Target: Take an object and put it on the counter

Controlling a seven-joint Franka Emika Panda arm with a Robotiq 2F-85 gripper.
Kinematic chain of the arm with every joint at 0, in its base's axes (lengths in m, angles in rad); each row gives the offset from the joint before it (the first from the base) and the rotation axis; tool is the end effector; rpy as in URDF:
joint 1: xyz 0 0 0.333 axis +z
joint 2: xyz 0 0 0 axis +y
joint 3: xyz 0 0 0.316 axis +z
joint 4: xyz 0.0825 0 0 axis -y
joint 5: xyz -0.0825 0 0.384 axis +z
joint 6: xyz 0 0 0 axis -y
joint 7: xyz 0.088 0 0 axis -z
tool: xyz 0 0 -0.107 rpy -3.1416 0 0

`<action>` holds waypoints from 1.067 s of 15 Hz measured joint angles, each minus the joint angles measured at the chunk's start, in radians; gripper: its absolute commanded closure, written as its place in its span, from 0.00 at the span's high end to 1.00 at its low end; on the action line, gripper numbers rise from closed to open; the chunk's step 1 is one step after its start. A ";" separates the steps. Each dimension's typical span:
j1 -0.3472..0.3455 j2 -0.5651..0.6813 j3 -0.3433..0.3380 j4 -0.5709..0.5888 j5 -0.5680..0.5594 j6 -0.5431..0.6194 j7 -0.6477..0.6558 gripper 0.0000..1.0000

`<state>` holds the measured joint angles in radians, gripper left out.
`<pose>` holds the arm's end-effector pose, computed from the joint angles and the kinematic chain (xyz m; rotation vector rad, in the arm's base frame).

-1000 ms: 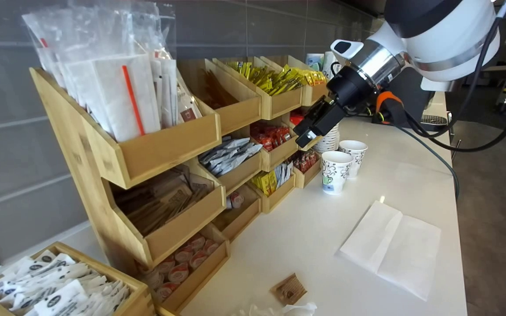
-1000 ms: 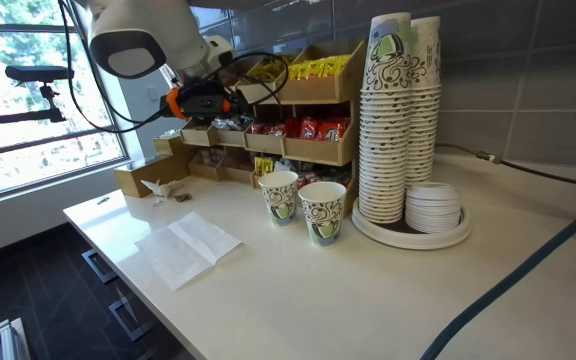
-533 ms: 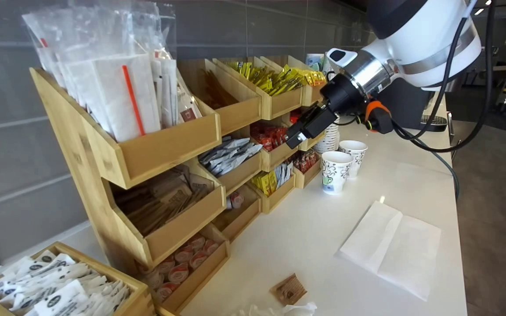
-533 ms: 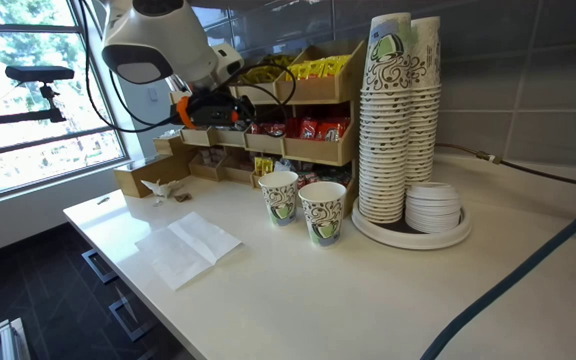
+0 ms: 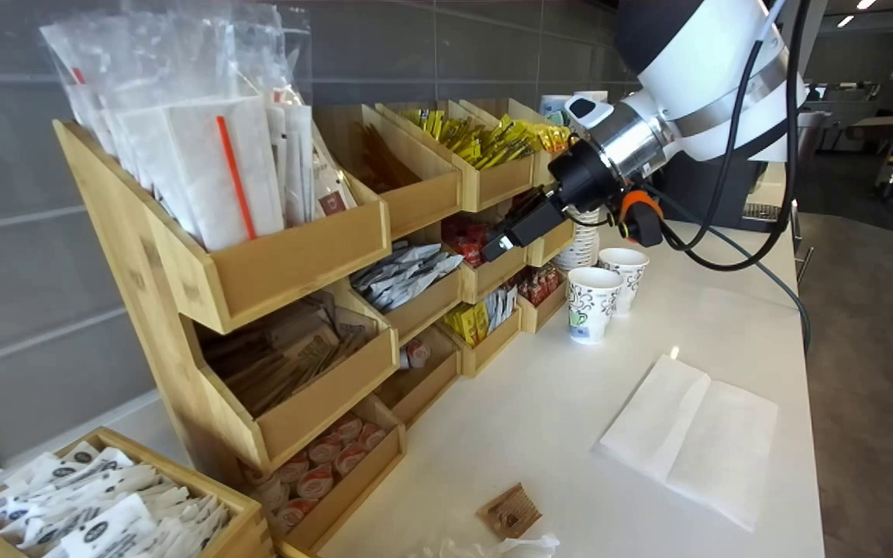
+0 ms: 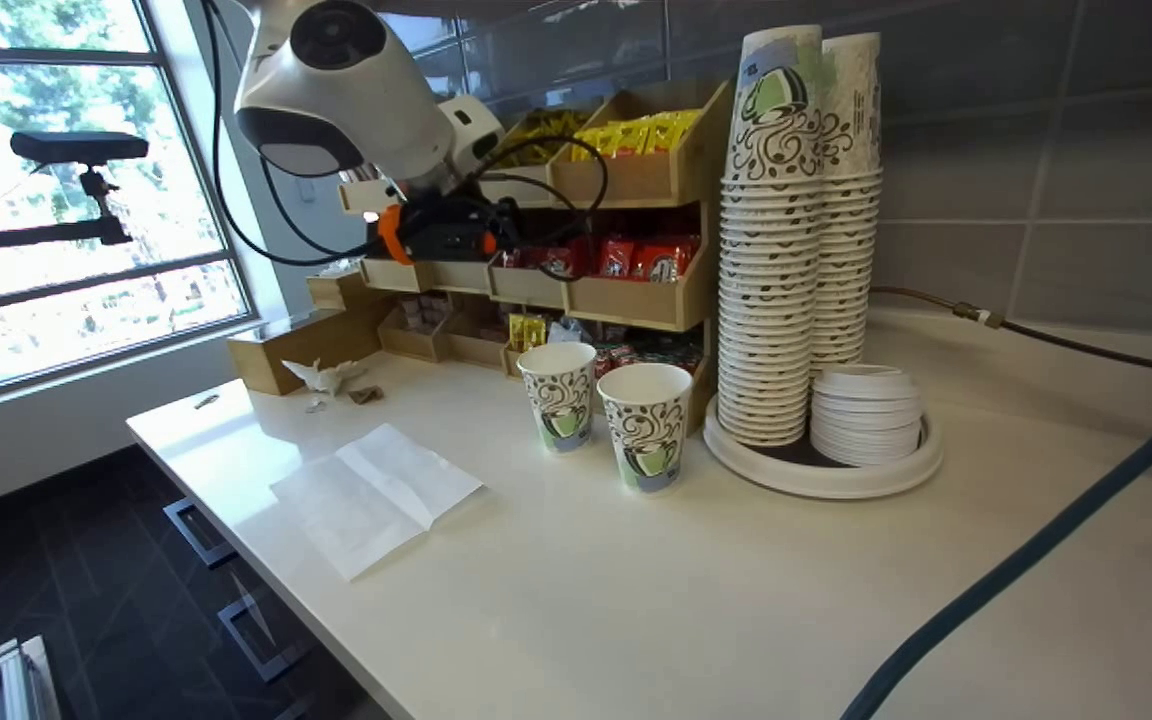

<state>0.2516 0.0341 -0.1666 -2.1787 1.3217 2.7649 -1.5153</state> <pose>0.5634 0.0072 0.4121 -2.5431 -0.5975 -1.1766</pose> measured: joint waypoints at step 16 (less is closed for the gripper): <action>-0.001 0.068 0.000 0.063 0.163 0.062 -0.132 0.60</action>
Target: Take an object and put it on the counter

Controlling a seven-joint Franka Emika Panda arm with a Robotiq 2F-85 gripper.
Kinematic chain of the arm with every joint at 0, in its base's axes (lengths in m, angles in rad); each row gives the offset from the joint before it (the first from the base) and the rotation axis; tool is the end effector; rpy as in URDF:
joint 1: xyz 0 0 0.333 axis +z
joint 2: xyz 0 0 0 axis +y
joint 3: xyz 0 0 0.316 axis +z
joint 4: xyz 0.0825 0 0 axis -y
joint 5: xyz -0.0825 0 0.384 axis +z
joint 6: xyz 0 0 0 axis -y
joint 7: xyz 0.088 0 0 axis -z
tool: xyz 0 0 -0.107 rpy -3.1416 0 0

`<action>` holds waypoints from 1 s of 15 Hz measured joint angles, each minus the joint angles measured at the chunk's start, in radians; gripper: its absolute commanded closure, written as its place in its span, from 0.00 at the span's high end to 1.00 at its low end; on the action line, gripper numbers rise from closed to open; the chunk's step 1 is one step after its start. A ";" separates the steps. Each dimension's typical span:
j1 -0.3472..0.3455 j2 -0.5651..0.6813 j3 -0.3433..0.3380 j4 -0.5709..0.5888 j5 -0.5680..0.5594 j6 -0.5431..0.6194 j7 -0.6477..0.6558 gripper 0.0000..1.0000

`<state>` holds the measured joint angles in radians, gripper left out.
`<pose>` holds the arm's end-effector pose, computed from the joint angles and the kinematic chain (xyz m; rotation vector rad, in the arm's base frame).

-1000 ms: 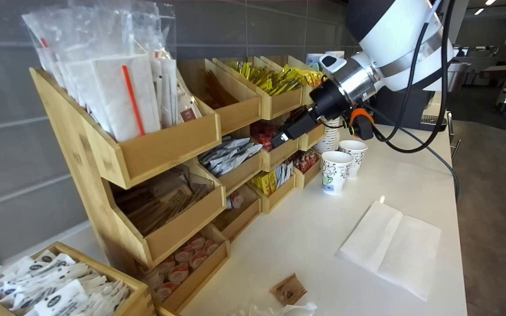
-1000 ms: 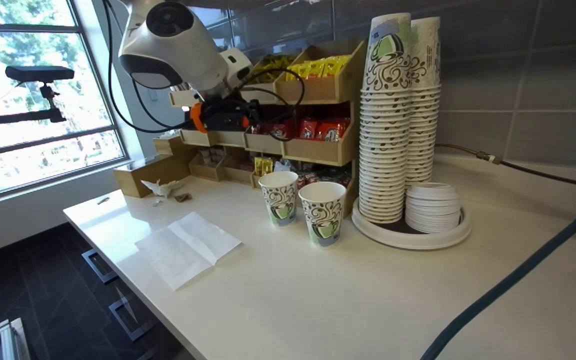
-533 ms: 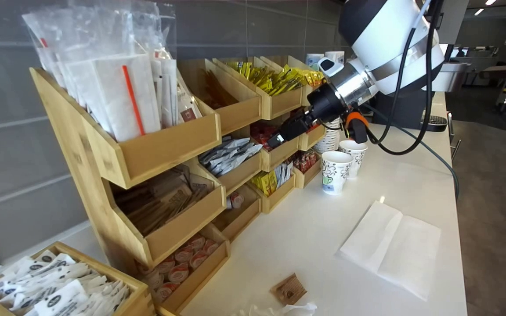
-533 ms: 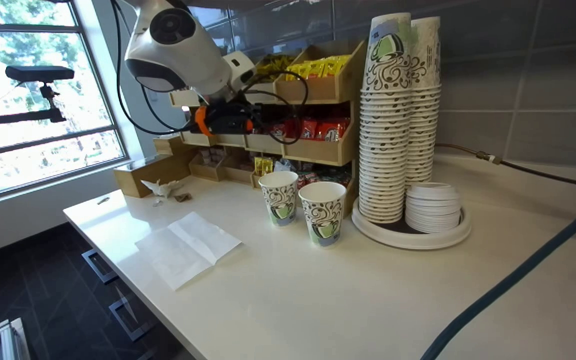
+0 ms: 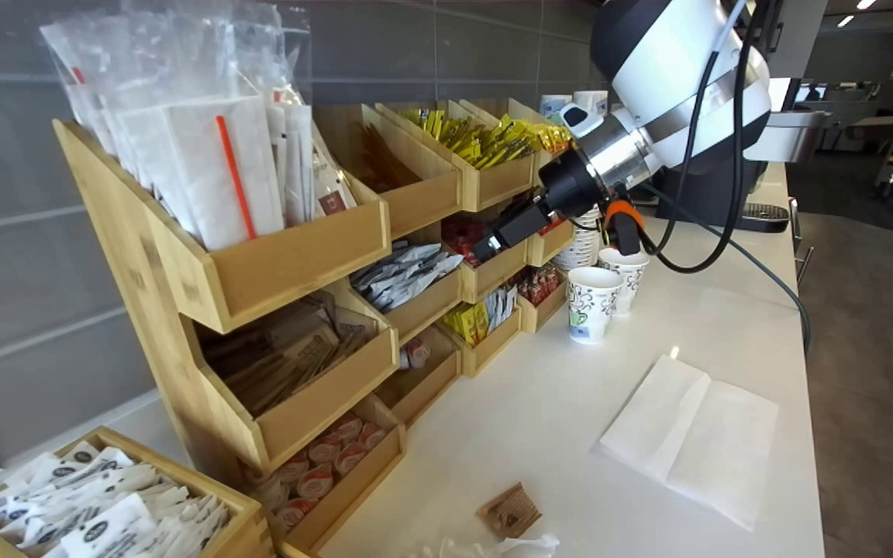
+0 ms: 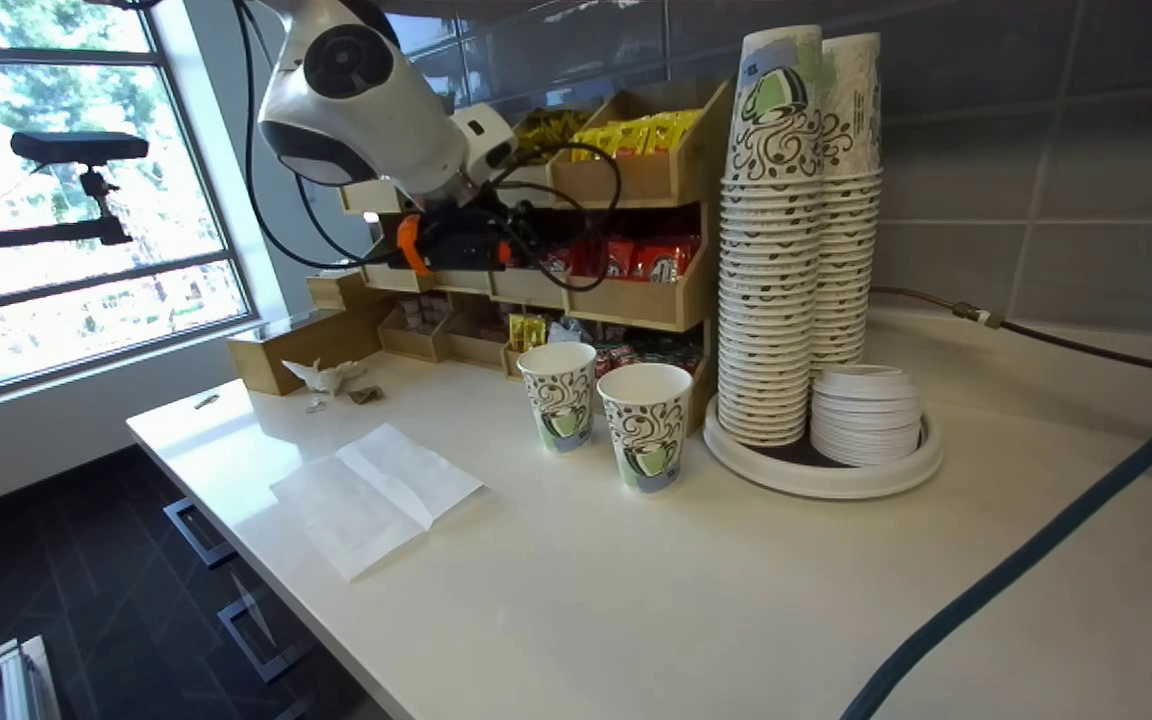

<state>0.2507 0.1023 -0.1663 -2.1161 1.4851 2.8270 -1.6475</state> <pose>0.5778 -0.0001 0.4004 -2.5641 -0.5353 -1.2676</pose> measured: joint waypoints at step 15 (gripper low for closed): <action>-0.001 0.022 -0.002 0.029 0.044 0.030 -0.051 0.00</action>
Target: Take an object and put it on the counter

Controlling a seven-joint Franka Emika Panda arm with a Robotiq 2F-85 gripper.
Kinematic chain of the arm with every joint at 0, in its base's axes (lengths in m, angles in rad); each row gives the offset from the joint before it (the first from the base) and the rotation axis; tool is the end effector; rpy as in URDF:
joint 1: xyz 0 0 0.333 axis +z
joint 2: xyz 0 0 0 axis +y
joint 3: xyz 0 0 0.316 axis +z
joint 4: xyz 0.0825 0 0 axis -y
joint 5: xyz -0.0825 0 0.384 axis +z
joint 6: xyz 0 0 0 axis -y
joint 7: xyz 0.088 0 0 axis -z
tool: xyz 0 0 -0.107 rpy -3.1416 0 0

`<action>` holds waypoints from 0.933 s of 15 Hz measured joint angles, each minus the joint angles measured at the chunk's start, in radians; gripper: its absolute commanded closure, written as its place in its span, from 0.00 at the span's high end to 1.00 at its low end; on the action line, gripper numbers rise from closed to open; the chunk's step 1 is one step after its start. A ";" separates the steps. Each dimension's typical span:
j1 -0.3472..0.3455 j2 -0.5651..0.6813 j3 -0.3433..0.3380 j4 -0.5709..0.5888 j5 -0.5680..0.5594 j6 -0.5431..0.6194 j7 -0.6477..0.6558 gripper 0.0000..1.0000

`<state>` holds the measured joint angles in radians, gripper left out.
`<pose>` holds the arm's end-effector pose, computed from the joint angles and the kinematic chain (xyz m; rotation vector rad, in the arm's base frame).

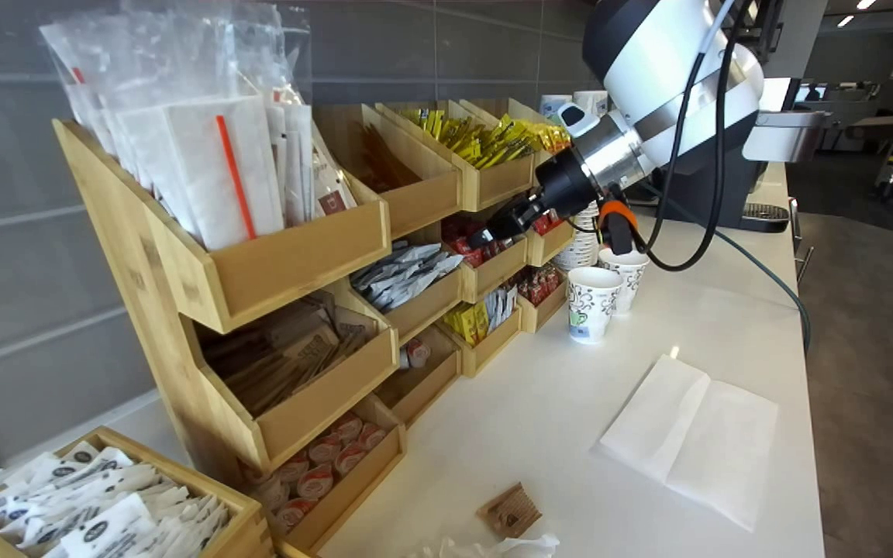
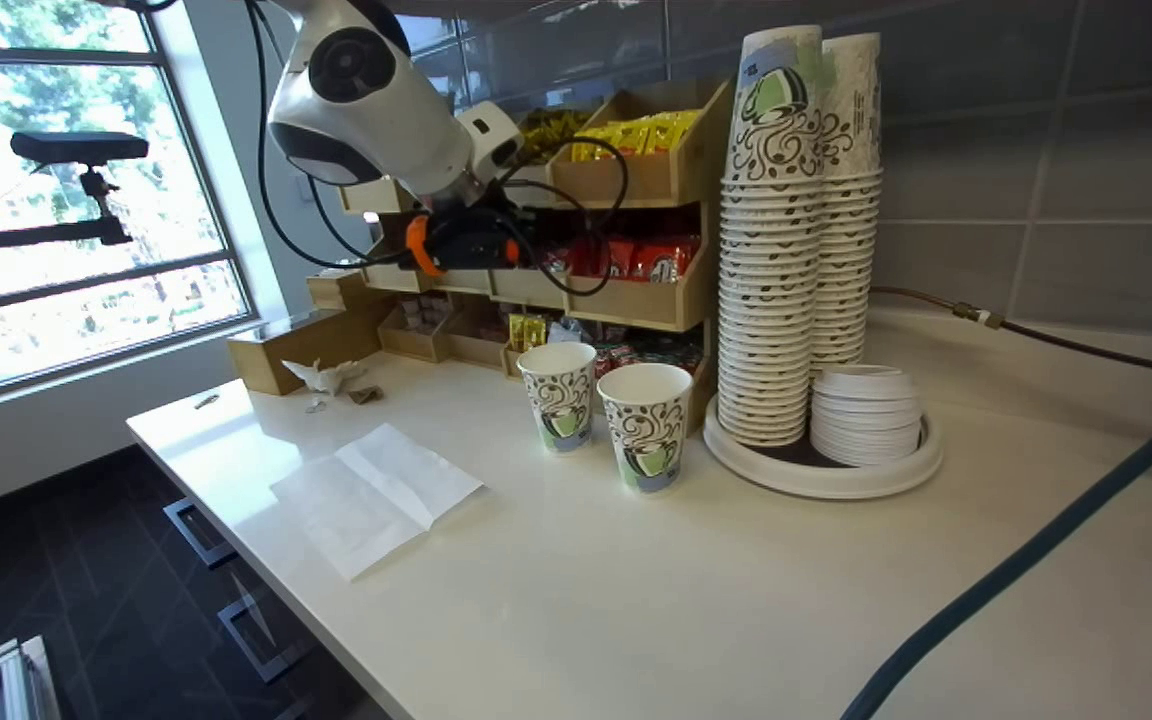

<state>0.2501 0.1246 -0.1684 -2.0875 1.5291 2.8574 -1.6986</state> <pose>0.5839 -0.0046 0.4004 -2.5829 -0.5310 -1.3114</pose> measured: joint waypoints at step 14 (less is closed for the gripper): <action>-0.006 -0.082 -0.002 -0.069 0.049 -0.006 -0.236 0.04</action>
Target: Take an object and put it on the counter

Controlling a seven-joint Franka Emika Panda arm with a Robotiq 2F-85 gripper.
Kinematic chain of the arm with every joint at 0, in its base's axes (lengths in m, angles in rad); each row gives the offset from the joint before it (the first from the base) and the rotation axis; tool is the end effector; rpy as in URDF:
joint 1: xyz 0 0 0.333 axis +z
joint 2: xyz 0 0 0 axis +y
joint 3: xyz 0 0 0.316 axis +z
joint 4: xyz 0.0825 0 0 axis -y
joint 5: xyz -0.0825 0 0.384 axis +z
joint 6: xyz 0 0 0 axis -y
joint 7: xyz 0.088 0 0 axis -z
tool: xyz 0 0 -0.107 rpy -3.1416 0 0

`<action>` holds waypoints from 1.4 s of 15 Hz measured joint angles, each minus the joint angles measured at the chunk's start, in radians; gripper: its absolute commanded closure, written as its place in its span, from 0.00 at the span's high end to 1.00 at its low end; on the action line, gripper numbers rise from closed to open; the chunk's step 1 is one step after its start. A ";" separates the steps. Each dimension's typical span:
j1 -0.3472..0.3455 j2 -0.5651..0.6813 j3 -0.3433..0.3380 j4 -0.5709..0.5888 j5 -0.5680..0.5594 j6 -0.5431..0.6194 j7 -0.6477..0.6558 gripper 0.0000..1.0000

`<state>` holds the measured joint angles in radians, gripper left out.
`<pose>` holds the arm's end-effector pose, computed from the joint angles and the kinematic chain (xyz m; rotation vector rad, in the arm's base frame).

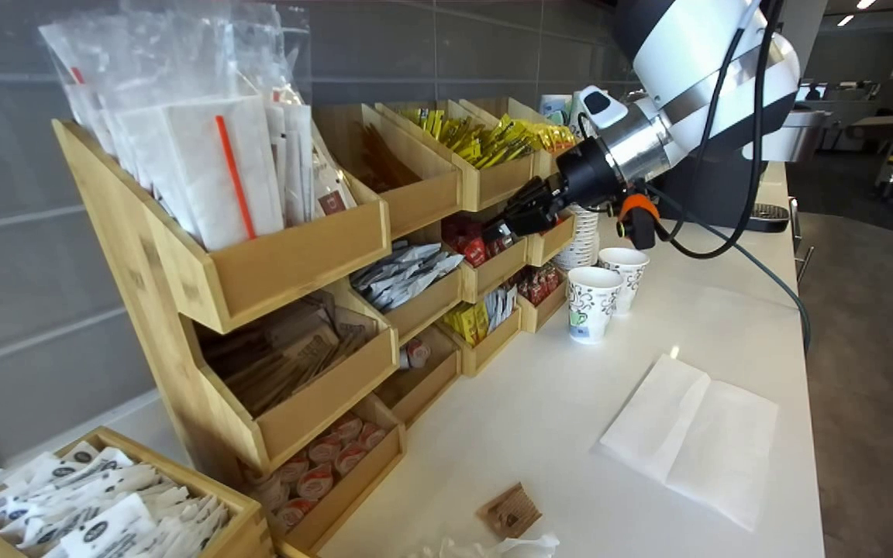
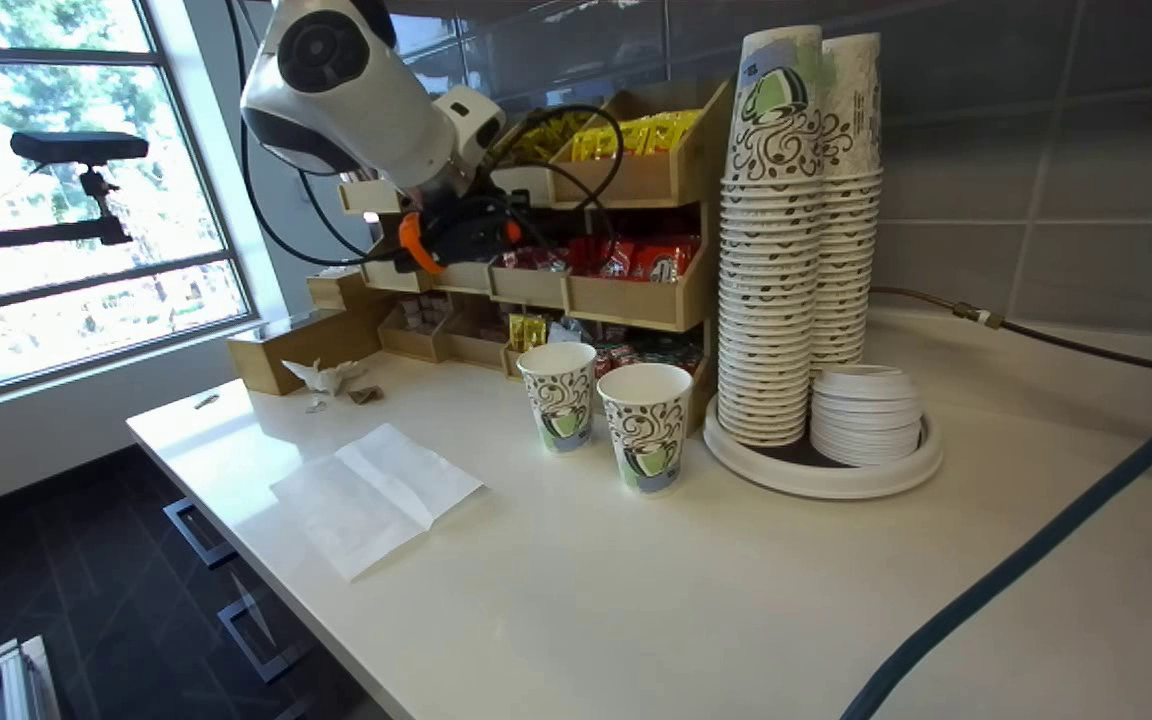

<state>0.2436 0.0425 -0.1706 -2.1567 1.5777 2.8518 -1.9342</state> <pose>0.5604 -0.0123 0.4116 -2.5628 -0.7673 -1.4019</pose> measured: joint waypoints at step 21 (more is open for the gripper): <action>-0.009 0.009 -0.011 -0.008 0.006 -0.081 -0.048 0.13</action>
<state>0.2342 0.0513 -0.1817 -2.1648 1.5835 2.7707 -1.9823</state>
